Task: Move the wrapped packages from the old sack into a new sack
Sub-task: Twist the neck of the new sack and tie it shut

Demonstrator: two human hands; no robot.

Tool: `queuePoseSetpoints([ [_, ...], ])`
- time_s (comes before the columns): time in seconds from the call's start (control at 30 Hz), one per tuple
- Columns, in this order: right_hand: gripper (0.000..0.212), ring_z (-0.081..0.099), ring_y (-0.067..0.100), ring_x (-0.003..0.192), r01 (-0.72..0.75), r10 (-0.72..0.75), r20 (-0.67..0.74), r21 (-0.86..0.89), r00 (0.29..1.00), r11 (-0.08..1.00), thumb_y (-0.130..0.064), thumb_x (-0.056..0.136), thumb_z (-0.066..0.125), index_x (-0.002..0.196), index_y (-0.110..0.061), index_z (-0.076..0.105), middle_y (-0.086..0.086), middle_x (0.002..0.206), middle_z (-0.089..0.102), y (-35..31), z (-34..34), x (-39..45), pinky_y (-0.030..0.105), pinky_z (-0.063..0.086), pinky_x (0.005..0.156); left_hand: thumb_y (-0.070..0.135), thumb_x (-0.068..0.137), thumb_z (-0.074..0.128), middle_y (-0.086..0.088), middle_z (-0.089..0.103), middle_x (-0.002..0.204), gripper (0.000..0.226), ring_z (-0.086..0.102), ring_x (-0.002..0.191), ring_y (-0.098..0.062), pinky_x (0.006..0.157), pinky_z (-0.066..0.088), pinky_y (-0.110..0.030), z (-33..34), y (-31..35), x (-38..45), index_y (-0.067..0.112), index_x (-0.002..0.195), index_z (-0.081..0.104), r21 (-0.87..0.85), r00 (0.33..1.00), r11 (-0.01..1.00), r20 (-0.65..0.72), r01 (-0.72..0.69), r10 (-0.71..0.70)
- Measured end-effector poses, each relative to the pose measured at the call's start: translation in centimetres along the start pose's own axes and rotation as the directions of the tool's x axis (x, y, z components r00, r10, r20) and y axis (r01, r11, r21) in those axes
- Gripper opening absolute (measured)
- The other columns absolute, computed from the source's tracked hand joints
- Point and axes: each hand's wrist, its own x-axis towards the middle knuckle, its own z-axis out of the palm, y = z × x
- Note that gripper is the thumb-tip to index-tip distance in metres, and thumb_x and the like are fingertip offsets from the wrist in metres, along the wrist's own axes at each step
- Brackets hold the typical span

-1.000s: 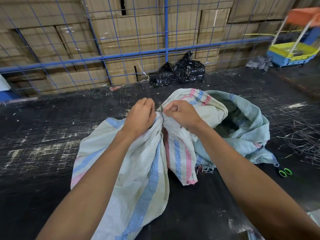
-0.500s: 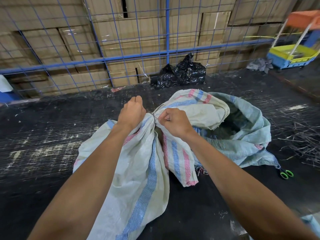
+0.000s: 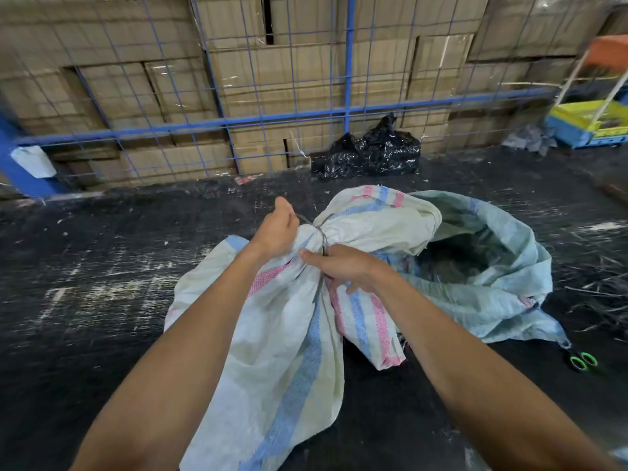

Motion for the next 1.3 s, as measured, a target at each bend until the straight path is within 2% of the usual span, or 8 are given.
queuePoseSetpoints([
  [0.13,0.053,0.064,0.019,0.112,0.342,-0.233,-0.377,0.255,0.896,0.904,-0.058,0.078,0.062,0.118,-0.024,0.068,-0.005,0.115,0.07,-3.8,1.5,1.9,0.039,0.053,0.094,0.016,0.102,0.049,0.001,0.056,0.076,0.004,0.049,0.065,-0.014,0.067,0.04,-0.035,-4.2,0.3,-0.6,0.013,0.1,0.048,-0.344,0.986,0.938,-0.165,-0.039,-0.019],
  [0.23,0.042,0.066,0.021,0.112,0.501,-0.418,-0.285,0.368,0.863,0.783,-0.042,0.086,0.064,0.122,-0.018,0.066,0.001,0.119,0.071,-8.1,1.1,2.7,0.048,0.049,0.102,0.032,0.087,0.075,0.0,0.065,0.123,0.047,0.063,0.111,-0.018,0.097,0.049,-0.036,-8.9,-2.7,-2.9,0.027,0.128,0.052,-0.602,0.999,0.797,0.049,0.043,-0.016],
  [0.33,0.032,0.066,0.024,0.114,0.534,-0.536,-0.152,0.488,0.831,0.69,-0.019,0.098,0.057,0.128,-0.008,0.06,0.008,0.122,0.069,-13.0,1.2,3.0,0.045,0.05,0.102,0.044,0.075,0.084,0.013,0.064,0.133,0.073,0.061,0.122,-0.009,0.108,0.045,-0.039,-11.6,-3.6,-5.1,0.037,0.139,0.049,-0.407,0.968,0.905,0.252,0.127,-0.022],
  [0.63,0.049,0.059,0.004,0.115,0.527,-0.517,-0.147,0.418,0.843,0.74,-0.048,0.096,0.056,0.139,-0.025,0.048,-0.013,0.13,0.06,-20.3,6.0,4.7,0.025,0.048,0.099,0.02,0.077,0.083,-0.005,0.078,0.099,0.038,0.075,0.09,-0.024,0.088,0.059,-0.047,-19.1,-4.5,-4.2,0.014,0.112,0.072,-0.548,0.935,0.805,-0.106,0.228,-0.338],
  [0.8,0.065,0.059,0.004,0.121,0.338,-0.414,0.257,0.291,0.873,0.895,-0.057,0.089,0.061,0.146,-0.034,0.04,-0.019,0.134,0.059,-13.5,7.2,5.9,0.034,0.043,0.108,0.014,0.084,0.078,-0.015,0.074,0.102,0.042,0.074,0.084,-0.029,0.074,0.062,-0.044,-20.9,-5.8,-4.0,0.002,0.12,0.062,-0.592,0.862,0.72,-0.082,0.362,-0.5],
  [0.97,0.078,0.038,0.007,0.137,0.391,-0.398,0.125,0.074,0.909,0.917,-0.068,0.083,0.061,0.15,-0.038,0.034,-0.018,0.15,0.039,-12.2,8.4,6.1,0.032,0.034,0.108,0.02,0.09,0.073,-0.014,0.073,0.107,0.04,0.073,0.091,-0.031,0.077,0.061,-0.044,-20.8,-10.0,-3.8,0.003,0.123,0.059,-0.695,0.786,0.565,0.001,0.445,-0.618],
  [1.17,0.11,0.0,0.017,0.152,0.3,-0.273,0.134,-0.265,0.953,0.916,-0.071,0.074,0.068,0.156,-0.038,0.002,-0.007,0.164,-0.007,-5.2,15.2,8.4,0.042,0.018,0.12,0.02,0.083,0.078,-0.002,0.052,0.137,0.081,0.056,0.113,-0.022,0.097,0.048,-0.035,-17.4,-19.0,-5.7,0.017,0.148,0.03,-0.52,0.741,0.757,-0.307,0.395,-0.597],
  [1.3,0.076,0.036,0.027,0.141,0.218,-0.158,0.185,-0.379,0.97,0.899,-0.046,0.09,0.065,0.154,-0.033,0.025,0.008,0.154,0.036,-0.2,18.5,10.4,0.039,0.035,0.11,0.018,0.087,0.07,-0.011,0.027,0.16,0.08,0.031,0.144,-0.032,0.113,0.033,-0.043,-13.0,-23.0,-7.3,0.025,0.155,0.027,0.136,0.883,0.88,-0.196,0.456,-0.427],
])
